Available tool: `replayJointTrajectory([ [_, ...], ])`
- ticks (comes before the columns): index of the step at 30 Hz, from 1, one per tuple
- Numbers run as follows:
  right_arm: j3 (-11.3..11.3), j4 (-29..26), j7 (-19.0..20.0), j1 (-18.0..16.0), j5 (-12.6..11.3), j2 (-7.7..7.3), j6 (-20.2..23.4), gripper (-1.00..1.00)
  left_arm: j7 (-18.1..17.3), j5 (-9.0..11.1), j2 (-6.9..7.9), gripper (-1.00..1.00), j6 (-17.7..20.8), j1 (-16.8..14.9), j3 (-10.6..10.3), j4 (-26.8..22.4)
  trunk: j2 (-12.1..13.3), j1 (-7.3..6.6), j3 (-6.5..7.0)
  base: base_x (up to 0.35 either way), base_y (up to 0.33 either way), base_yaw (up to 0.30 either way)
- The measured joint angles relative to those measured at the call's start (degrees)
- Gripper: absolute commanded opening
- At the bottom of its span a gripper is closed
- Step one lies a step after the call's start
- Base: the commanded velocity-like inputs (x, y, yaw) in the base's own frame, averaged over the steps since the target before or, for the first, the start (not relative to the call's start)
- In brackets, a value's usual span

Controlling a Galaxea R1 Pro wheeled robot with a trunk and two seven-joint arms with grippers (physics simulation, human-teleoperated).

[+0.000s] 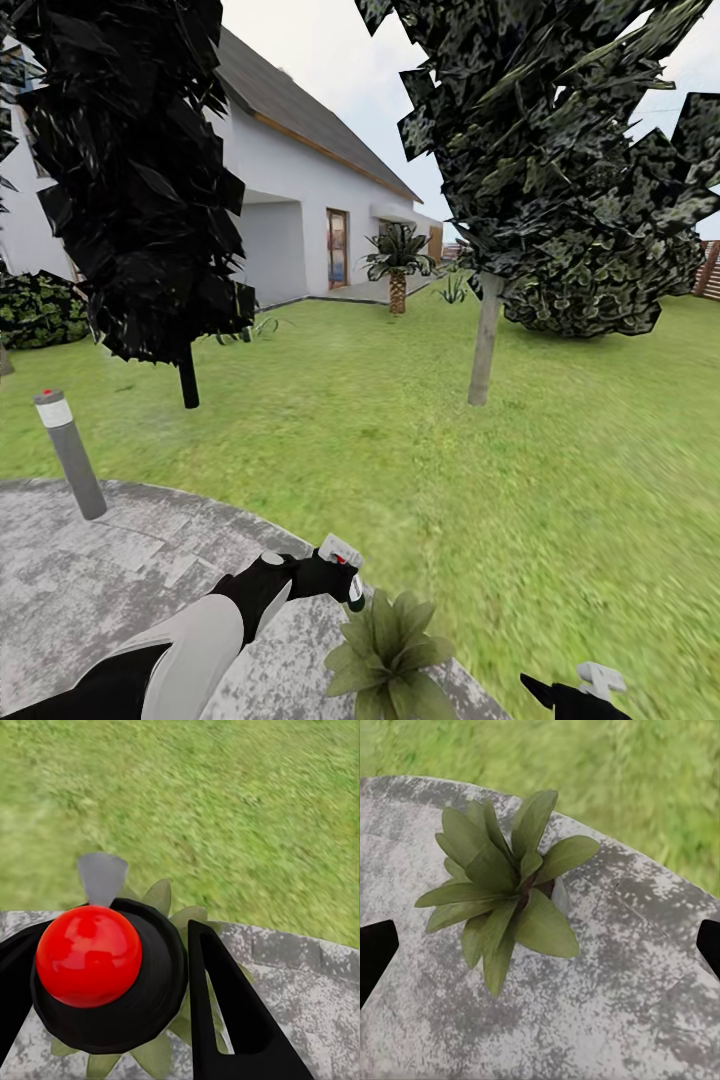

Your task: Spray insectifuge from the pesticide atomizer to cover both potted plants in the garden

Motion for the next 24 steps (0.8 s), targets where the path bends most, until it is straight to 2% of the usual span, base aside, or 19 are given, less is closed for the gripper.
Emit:
replayJointTrajectory([
  [7,0.2,0.0,0.0,0.0,0.1,-0.03,0.0,1.00,-0.2,-0.3,0.00,-1.00,0.1,-0.1,0.0,-0.4,0.0,0.00,0.00,0.000,0.000,0.001],
  [8,0.3,-0.5,0.2,0.0,0.4,-0.17,0.2,1.00,-0.3,-0.6,0.01,-1.00,1.3,-0.4,0.0,-1.3,0.0,0.00,0.00,0.000,0.000,0.000],
  [10,0.4,-4.8,0.4,0.0,0.6,-0.47,0.9,1.00,-1.0,-1.6,0.03,-1.00,5.9,-0.6,-0.3,-3.7,0.0,0.00,0.01,0.000,0.000,0.000],
  [11,0.5,-9.1,0.4,0.0,1.1,-0.52,1.9,1.00,-2.7,-2.9,0.03,-1.00,9.3,-0.7,-0.4,-6.7,0.0,-0.01,0.02,0.000,0.000,0.000],
  [13,0.6,-14.0,0.4,0.0,2.7,-0.49,4.2,1.00,-7.7,-6.6,0.04,-1.00,12.9,-0.7,-1.4,-11.7,0.0,-0.01,0.01,0.000,0.000,0.000],
  [16,2.0,-17.0,0.5,-0.2,6.3,-0.45,6.5,1.00,-20.1,-15.6,0.06,-1.00,15.0,-0.8,-4.4,-18.5,0.0,0.00,0.01,0.000,0.000,0.000],
  [17,3.6,-17.4,0.4,-0.7,7.3,-0.39,7.0,1.00,-24.5,-18.7,0.07,-1.00,15.2,-0.8,-5.0,-21.1,0.0,0.00,0.01,0.000,0.000,0.000],
  [19,7.1,-17.8,0.5,-2.9,8.3,-0.22,8.3,1.00,-31.2,-23.4,0.08,-1.00,15.5,-0.8,-5.7,-25.5,0.0,0.00,0.02,0.000,0.000,0.000],
  [20,9.8,-18.0,0.5,-5.0,8.6,-0.10,9.8,1.00,-35.0,-25.6,0.08,-1.00,15.5,-0.8,-6.1,-27.7,0.0,0.00,0.02,0.000,0.000,0.000],
  [21,11.9,-18.1,0.7,-6.3,8.8,0.14,10.6,1.00,-36.2,-26.2,0.08,-1.00,15.5,-0.8,-6.3,-28.2,0.0,0.00,0.01,0.000,0.000,0.000],
  [22,14.4,-18.1,1.3,-7.2,8.8,0.86,11.3,1.00,-38.9,-27.5,0.09,-1.00,15.4,-0.8,-7.4,-29.1,0.0,0.00,0.01,0.000,0.000,0.000],
  [24,20.0,-18.2,2.9,-8.1,8.9,3.46,11.9,1.00,-41.5,-29.1,0.04,-1.00,15.3,-0.8,-10.8,-29.5,0.0,0.00,0.01,0.000,0.000,0.000],
])
